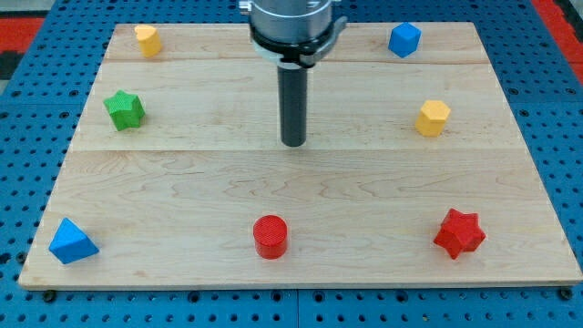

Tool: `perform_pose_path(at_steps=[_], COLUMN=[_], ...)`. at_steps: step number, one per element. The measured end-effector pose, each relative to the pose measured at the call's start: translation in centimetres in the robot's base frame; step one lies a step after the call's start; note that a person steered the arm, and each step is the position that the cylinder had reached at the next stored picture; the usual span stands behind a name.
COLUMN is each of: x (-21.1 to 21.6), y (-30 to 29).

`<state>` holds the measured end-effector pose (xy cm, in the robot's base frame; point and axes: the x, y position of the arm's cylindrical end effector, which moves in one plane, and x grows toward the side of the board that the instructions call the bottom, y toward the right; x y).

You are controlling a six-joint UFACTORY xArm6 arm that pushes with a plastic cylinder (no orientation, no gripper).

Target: Move your arm parallel to the right of the green circle

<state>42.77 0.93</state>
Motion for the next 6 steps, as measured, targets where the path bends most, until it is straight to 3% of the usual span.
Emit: perform_pose_path(at_steps=[1,4,6], x=[-2.4,-3.5,-13.5], y=[3.1,5.4,8.6])
